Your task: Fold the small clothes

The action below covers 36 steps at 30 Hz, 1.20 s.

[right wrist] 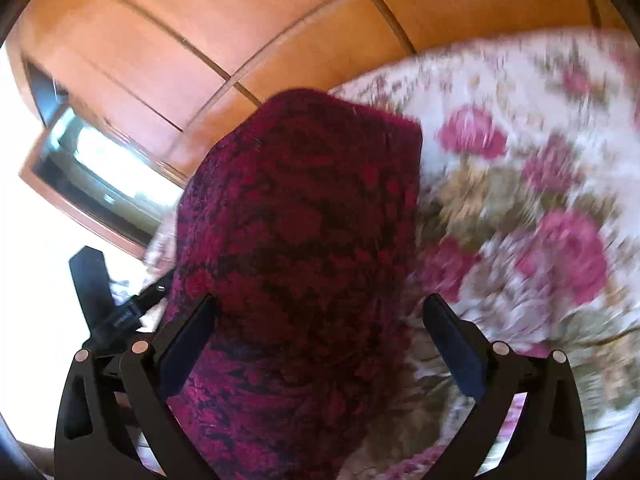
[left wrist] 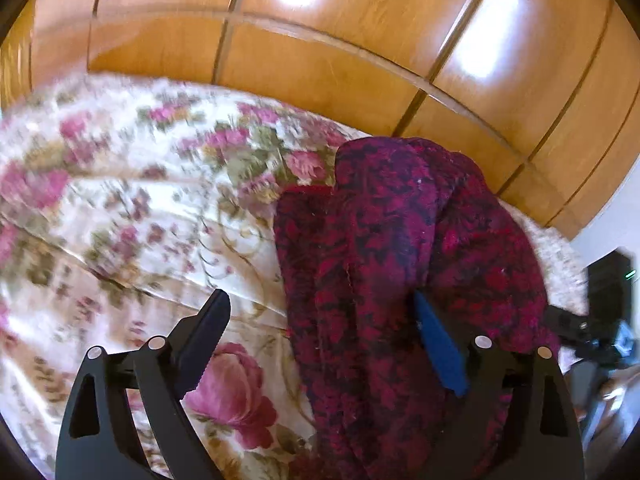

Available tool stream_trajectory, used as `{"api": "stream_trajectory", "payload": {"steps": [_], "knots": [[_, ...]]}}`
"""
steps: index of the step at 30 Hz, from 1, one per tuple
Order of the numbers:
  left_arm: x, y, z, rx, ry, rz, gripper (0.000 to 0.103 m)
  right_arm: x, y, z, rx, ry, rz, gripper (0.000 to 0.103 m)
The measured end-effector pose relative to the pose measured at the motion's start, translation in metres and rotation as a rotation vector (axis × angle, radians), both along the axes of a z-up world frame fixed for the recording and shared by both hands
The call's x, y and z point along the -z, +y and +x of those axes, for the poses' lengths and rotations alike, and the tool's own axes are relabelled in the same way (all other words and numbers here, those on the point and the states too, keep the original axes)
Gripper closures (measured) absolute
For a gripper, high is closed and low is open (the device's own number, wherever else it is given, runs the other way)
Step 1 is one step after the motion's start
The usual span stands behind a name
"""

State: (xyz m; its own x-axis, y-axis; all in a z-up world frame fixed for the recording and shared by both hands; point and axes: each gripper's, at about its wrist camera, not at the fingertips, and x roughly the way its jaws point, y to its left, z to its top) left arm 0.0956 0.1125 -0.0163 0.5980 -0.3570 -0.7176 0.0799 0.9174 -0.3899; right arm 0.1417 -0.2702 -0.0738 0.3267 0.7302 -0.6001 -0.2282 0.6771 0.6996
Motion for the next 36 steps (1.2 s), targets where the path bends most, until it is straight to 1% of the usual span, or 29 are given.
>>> {"api": "stream_trajectory", "payload": {"steps": [1, 2, 3, 4, 6, 7, 8, 9, 11, 12, 13, 14, 15, 17, 20, 22, 25, 27, 29, 30, 31, 32, 33, 35, 36], "knots": [[0.004, 0.004, 0.002, 0.007, 0.012, -0.038, 0.013, 0.008, 0.000, 0.004, -0.011, 0.035, 0.051, 0.002], [0.009, 0.009, 0.005, 0.015, 0.027, -0.089, 0.013, 0.013, 0.001, 0.007, -0.022, 0.058, 0.086, 0.002], [0.012, 0.012, 0.006, 0.019, 0.033, -0.115, 0.013, 0.016, 0.002, 0.010, -0.034, 0.072, 0.113, 0.002], [0.017, 0.016, 0.007, 0.024, 0.045, -0.162, 0.013, 0.021, 0.005, 0.015, -0.052, 0.092, 0.152, 0.002], [0.024, 0.020, 0.008, 0.022, 0.061, -0.223, 0.013, 0.028, 0.012, 0.021, -0.070, 0.114, 0.188, 0.002], [0.028, 0.023, 0.008, 0.019, 0.070, -0.259, 0.013, 0.030, 0.016, 0.025, -0.077, 0.114, 0.198, 0.002], [0.034, 0.025, 0.008, 0.018, 0.083, -0.315, 0.014, 0.030, 0.020, 0.027, -0.080, 0.111, 0.201, 0.002], [0.038, 0.027, 0.008, 0.019, 0.091, -0.351, 0.016, 0.030, 0.024, 0.029, -0.082, 0.110, 0.201, 0.002], [0.046, 0.030, 0.007, 0.034, 0.103, -0.460, 0.026, 0.028, 0.031, 0.031, -0.083, 0.103, 0.185, 0.002], [0.049, 0.029, 0.006, 0.043, 0.103, -0.497, 0.026, 0.027, 0.035, 0.032, -0.091, 0.095, 0.172, 0.002], [0.050, 0.027, 0.005, 0.055, 0.093, -0.506, 0.028, 0.026, 0.037, 0.032, -0.102, 0.088, 0.164, 0.002], [0.049, 0.025, 0.003, 0.070, 0.087, -0.522, 0.034, 0.024, 0.038, 0.034, -0.112, 0.085, 0.164, 0.003], [0.048, 0.024, 0.002, 0.080, 0.085, -0.544, 0.036, 0.023, 0.039, 0.033, -0.122, 0.083, 0.169, 0.006], [0.043, 0.019, -0.002, 0.088, 0.062, -0.546, 0.042, 0.016, 0.037, 0.029, -0.136, 0.061, 0.183, 0.020], [0.025, 0.007, -0.004, 0.132, 0.031, -0.535, 0.050, 0.002, 0.028, 0.020, -0.151, 0.014, 0.203, 0.026], [0.009, -0.010, 0.000, 0.185, 0.016, -0.525, 0.051, -0.011, 0.019, 0.011, -0.154, -0.022, 0.211, 0.027], [-0.008, -0.045, 0.012, 0.263, 0.004, -0.509, 0.052, -0.033, -0.008, -0.001, -0.113, -0.096, 0.217, 0.028], [-0.024, -0.085, 0.032, 0.345, -0.011, -0.503, 0.052, -0.047, -0.034, -0.006, -0.059, -0.143, 0.215, 0.028], [-0.040, -0.127, 0.052, 0.421, -0.026, -0.491, 0.052, -0.063, -0.073, -0.012, 0.020, -0.197, 0.195, 0.028], [-0.050, -0.151, 0.061, 0.460, -0.040, -0.476, 0.052, -0.067, -0.089, -0.016, 0.051, -0.213, 0.191, 0.028], [-0.060, -0.184, 0.075, 0.508, -0.048, -0.464, 0.053, -0.074, -0.116, -0.017, 0.108, -0.237, 0.179, 0.028], [-0.067, -0.210, 0.087, 0.546, -0.051, -0.458, 0.057, -0.077, -0.135, -0.018, 0.149, -0.252, 0.171, 0.028], [-0.073, -0.234, 0.096, 0.579, -0.057, -0.451, 0.058, -0.079, -0.150, -0.020, 0.185, -0.263, 0.163, 0.028], [-0.082, -0.286, 0.111, 0.630, -0.065, -0.407, 0.058, -0.079, -0.197, -0.020, 0.291, -0.280, 0.125, 0.028], [-0.082, -0.309, 0.117, 0.651, -0.059, -0.377, 0.058, -0.076, -0.208, -0.021, 0.321, -0.277, 0.112, 0.028]]}}
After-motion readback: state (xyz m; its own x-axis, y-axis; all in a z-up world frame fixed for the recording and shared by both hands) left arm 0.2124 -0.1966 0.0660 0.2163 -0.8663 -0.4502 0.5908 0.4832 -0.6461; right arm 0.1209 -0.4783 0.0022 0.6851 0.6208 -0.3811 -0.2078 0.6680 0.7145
